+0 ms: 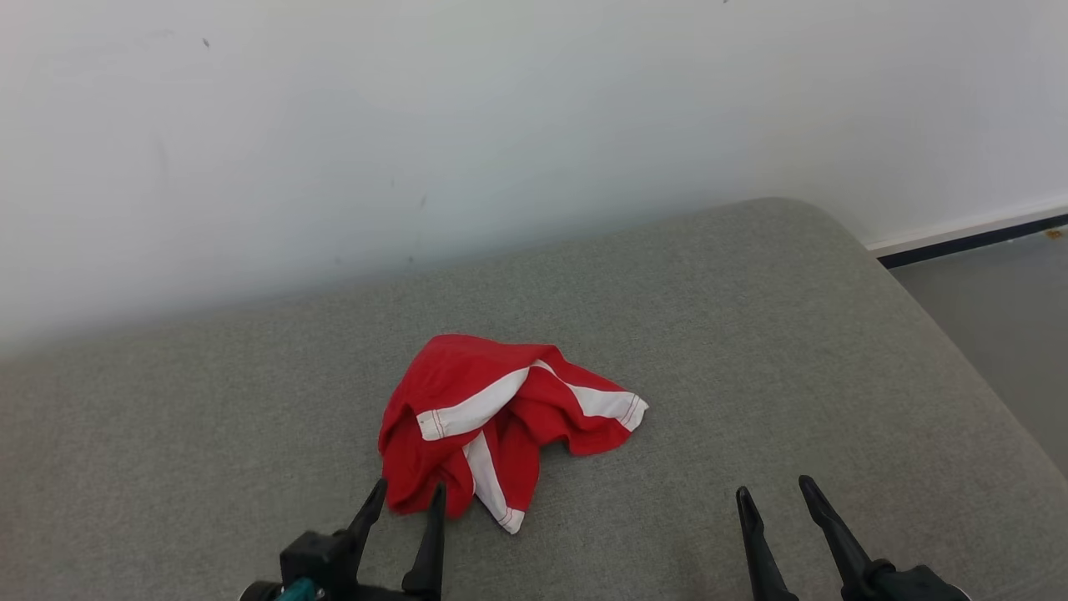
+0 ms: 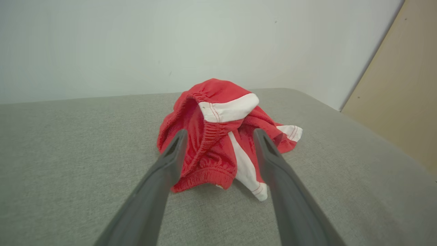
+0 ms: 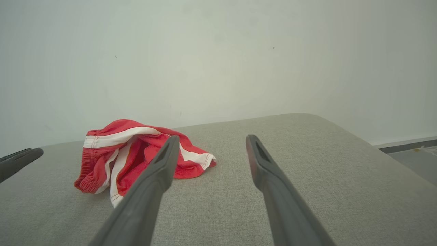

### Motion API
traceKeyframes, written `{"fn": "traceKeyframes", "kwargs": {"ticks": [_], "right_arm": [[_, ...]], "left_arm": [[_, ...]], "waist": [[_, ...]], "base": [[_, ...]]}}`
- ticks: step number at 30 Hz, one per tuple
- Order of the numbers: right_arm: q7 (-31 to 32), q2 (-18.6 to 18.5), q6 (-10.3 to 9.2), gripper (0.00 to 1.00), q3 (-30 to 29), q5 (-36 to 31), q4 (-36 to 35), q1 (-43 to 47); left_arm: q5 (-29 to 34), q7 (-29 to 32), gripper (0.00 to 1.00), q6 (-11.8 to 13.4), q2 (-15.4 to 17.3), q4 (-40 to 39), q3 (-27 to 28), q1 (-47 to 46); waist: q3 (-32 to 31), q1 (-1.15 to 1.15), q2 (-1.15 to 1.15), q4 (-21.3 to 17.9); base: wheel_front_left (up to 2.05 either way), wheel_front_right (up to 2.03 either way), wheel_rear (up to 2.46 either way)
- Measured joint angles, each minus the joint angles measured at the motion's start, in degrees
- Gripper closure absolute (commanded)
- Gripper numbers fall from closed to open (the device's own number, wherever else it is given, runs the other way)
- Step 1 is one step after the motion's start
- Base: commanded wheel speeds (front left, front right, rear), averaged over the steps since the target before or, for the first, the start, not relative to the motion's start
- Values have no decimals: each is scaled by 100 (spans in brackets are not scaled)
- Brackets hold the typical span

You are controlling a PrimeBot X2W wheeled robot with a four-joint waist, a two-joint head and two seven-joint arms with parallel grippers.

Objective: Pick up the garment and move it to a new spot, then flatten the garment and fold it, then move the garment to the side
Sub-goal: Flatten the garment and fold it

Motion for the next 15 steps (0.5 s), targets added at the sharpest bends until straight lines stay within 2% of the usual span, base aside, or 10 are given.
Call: {"fn": "traceKeyframes", "kwargs": {"ticks": [7, 15], "right_arm": [[0, -8, 0, 0, 96, -14, 16, -92], [0, -55, 0, 0, 218, -156, 35, -102]], "left_arm": [[-376, 227, 0, 48, 0, 950, -136, -921], [-770, 552, 0, -5, -2, 1611, -179, -1470]], "waist": [[140, 0, 0, -203], [290, 0, 0, -430]], "base": [[0, 0, 0], [0, 0, 0]]}}
